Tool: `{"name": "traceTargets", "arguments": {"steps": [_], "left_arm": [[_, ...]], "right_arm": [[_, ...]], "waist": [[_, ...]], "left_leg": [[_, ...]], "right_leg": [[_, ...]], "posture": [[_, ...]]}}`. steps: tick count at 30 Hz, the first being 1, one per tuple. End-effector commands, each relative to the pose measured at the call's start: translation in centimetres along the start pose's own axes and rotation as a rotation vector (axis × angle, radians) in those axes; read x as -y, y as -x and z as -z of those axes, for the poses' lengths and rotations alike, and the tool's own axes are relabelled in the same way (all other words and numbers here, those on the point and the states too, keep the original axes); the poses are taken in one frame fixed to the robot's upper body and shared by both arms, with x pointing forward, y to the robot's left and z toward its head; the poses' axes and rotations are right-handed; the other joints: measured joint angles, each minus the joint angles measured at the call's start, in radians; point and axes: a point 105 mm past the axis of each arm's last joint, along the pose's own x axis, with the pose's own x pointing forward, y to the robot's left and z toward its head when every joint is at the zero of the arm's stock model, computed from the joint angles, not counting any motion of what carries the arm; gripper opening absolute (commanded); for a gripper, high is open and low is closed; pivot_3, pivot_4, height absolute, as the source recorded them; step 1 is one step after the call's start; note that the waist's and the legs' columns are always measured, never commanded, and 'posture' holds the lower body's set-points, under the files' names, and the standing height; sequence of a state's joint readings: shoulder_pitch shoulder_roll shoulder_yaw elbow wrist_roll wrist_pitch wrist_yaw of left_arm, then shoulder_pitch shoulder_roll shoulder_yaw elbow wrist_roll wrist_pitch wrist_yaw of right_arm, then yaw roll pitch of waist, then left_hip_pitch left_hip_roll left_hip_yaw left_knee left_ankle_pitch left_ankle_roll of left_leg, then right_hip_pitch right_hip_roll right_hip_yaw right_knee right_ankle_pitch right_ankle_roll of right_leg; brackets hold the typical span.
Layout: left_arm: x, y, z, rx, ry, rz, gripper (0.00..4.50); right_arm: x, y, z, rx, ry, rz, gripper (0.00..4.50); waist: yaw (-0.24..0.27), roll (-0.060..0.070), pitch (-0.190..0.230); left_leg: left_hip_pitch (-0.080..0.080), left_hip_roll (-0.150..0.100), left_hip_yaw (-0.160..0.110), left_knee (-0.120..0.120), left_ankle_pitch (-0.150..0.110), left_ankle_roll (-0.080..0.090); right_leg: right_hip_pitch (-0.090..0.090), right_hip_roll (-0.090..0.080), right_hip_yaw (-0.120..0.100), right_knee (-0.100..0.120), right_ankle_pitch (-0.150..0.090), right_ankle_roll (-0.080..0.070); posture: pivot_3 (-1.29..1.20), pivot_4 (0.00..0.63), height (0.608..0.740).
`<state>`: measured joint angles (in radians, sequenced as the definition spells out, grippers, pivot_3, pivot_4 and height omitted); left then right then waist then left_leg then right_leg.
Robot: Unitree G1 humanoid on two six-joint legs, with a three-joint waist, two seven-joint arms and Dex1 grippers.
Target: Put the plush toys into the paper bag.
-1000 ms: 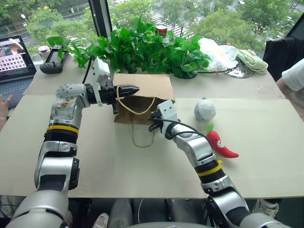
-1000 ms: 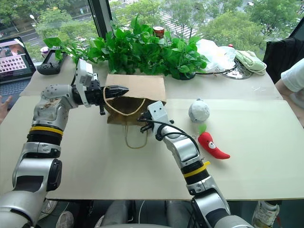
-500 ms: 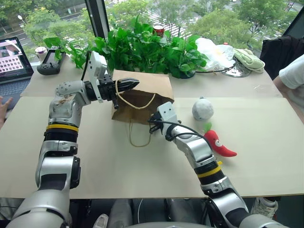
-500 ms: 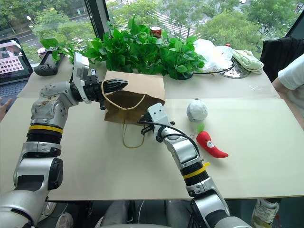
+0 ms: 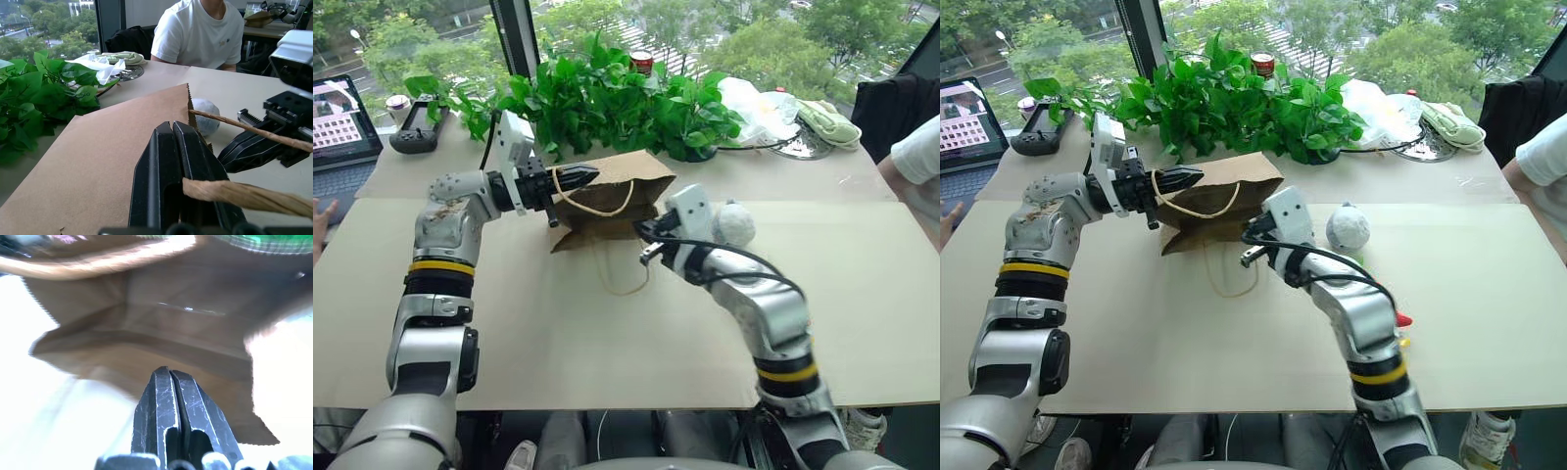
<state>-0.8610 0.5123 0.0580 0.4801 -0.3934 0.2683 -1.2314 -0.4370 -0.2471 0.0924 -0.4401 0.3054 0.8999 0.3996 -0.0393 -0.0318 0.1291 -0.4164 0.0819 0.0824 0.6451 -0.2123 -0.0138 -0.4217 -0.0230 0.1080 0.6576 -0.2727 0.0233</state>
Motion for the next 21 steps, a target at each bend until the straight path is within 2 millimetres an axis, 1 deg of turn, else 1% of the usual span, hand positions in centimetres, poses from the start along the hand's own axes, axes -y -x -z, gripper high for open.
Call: {"name": "traceTargets", "arguments": {"steps": [1, 2, 3, 4, 5, 7, 8, 9, 10, 12, 13, 14, 15, 21], "left_arm": [[0.1, 0.2, -1.5, 0.037, -0.038, 0.001, 0.0], [0.1, 0.2, -1.5, 0.038, -0.036, -0.001, 0.0], [0.1, 0.2, -1.5, 0.039, -0.036, -0.002, 0.0], [0.1, 0.2, -1.5, 0.04, -0.035, -0.003, 0.0], [0.1, 0.2, -1.5, 0.041, -0.034, -0.003, 0.0], [0.1, 0.2, -1.6, 0.042, -0.033, -0.002, 0.0], [0.1, 0.2, -1.6, 0.043, -0.033, -0.002, 0.0], [0.1, 0.2, -1.6, 0.043, -0.032, -0.001, 0.0], [0.1, 0.2, -1.6, 0.043, -0.032, -0.001, 0.0], [0.1, 0.2, -1.6, 0.044, -0.032, 0.0, 0.0], [0.1, 0.2, -1.6, 0.044, -0.032, 0.0, 0.0], [0.1, 0.1, -1.6, 0.045, -0.032, 0.002, 0.0], [0.1, 0.1, -1.7, 0.045, -0.032, 0.002, 0.0], [0.1, -0.1, -1.8, 0.047, -0.036, 0.005, 0.0]], "right_arm": [[2.1, 2.2, -1.6, 0.034, 0.008, 0.047, 0.06], [3.4, 2.7, -1.5, 0.018, 0.011, 0.1, 0.06], [5.1, 3.1, -1.2, 0.001, 0.0, 0.172, 0.48], [7.0, 3.7, -0.9, -0.023, -0.007, 0.251, 0.67], [8.5, 4.1, -0.4, -0.053, -0.008, 0.316, 1.08], [10.4, 4.6, 0.4, -0.101, 0.002, 0.392, 1.82], [11.1, 4.7, 0.9, -0.124, 0.007, 0.42, 2.06], [11.7, 4.7, 1.2, -0.14, 0.011, 0.439, 2.53], [12.2, 4.6, 1.6, -0.16, 0.018, 0.457, 2.77], [12.8, 4.4, 2.3, -0.189, 0.026, 0.485, 3.55], [13.3, 4.3, 2.7, -0.203, 0.015, 0.503, 3.79], [13.8, 4.0, 3.2, -0.218, 0.0, 0.527, 4.18], [14.1, 3.8, 3.6, -0.228, -0.009, 0.543, 4.45], [15.2, 2.9, 5.0, -0.26, -0.048, 0.594, 4.45]], "waist": [[0.001, 0.0, 0.0], [0.001, 0.0, 0.0], [0.001, 0.0, 0.0], [0.001, 0.0, 0.0], [0.0, 0.0, 0.0], [0.001, 0.0, 0.0], [0.001, 0.0, 0.0], [0.0, 0.0, 0.0], [-0.001, 0.0, 0.0], [-0.004, 0.0, 0.0], [-0.006, 0.0, 0.0], [-0.007, 0.0, 0.0], [-0.006, 0.0, 0.0], [-0.004, 0.0, 0.0]], "left_leg": [[0.0, 0.0, 0.0, 0.0, 0.0, 0.0], [0.0, 0.0, 0.0, 0.0, 0.0, 0.0], [0.001, 0.0, 0.0, 0.0, 0.0, 0.0], [0.001, 0.0, 0.0, 0.0, 0.0, 0.0], [0.001, 0.0, 0.0, 0.0, 0.0, 0.0], [0.001, -0.001, 0.0, 0.0, 0.0, 0.0], [0.001, -0.001, 0.0, 0.0, 0.0, -0.001], [0.001, 0.0, 0.0, 0.0, 0.0, 0.0], [0.001, 0.0, 0.0, 0.0, 0.0, 0.0], [0.001, -0.001, 0.0, -0.001, 0.0, 0.0], [0.001, -0.001, 0.0, -0.001, 0.0, 0.0], [0.001, -0.001, 0.0, -0.001, 0.0, 0.0], [0.001, -0.001, 0.0, -0.001, 0.0, 0.0], [0.001, -0.001, 0.0, 0.0, 0.0, 0.0]], "right_leg": [[0.0, 0.0, 0.0, -0.001, 0.0, 0.0], [0.0, 0.0, 0.0, -0.001, 0.0, 0.0], [0.0, 0.0, 0.0, -0.001, 0.0, 0.0], [0.0, 0.0, 0.0, 0.0, 0.0, 0.0], [0.0, 0.0, 0.0, 0.0, 0.0, 0.0], [0.0, 0.0, 0.001, -0.001, 0.0, 0.0], [0.0, 0.0, 0.001, -0.001, 0.0, 0.0], [0.0, 0.0, 0.001, -0.001, 0.0, 0.0], [0.0, 0.0, 0.001, -0.001, 0.0, 0.0], [-0.001, 0.0, 0.001, -0.001, 0.0, 0.0], [-0.001, 0.0, 0.002, -0.001, 0.0, 0.0], [-0.001, 0.0, 0.002, -0.001, 0.0, 0.0], [-0.001, 0.0, 0.002, -0.001, 0.0, 0.0], [0.0, 0.0, 0.002, -0.001, 0.0, 0.0]], "posture": [[0.0, 0.15, 0.717], [0.0, 0.15, 0.717], [0.0, 0.15, 0.717], [0.0, 0.15, 0.717], [0.0, 0.15, 0.717], [0.0, 0.15, 0.717], [0.0, 0.15, 0.717], [0.0, 0.15, 0.717], [0.0, 0.15, 0.717], [0.0, 0.15, 0.717], [0.0, 0.15, 0.717], [0.0, 0.15, 0.717], [0.0, 0.15, 0.717], [0.0, 0.15, 0.717]]}}
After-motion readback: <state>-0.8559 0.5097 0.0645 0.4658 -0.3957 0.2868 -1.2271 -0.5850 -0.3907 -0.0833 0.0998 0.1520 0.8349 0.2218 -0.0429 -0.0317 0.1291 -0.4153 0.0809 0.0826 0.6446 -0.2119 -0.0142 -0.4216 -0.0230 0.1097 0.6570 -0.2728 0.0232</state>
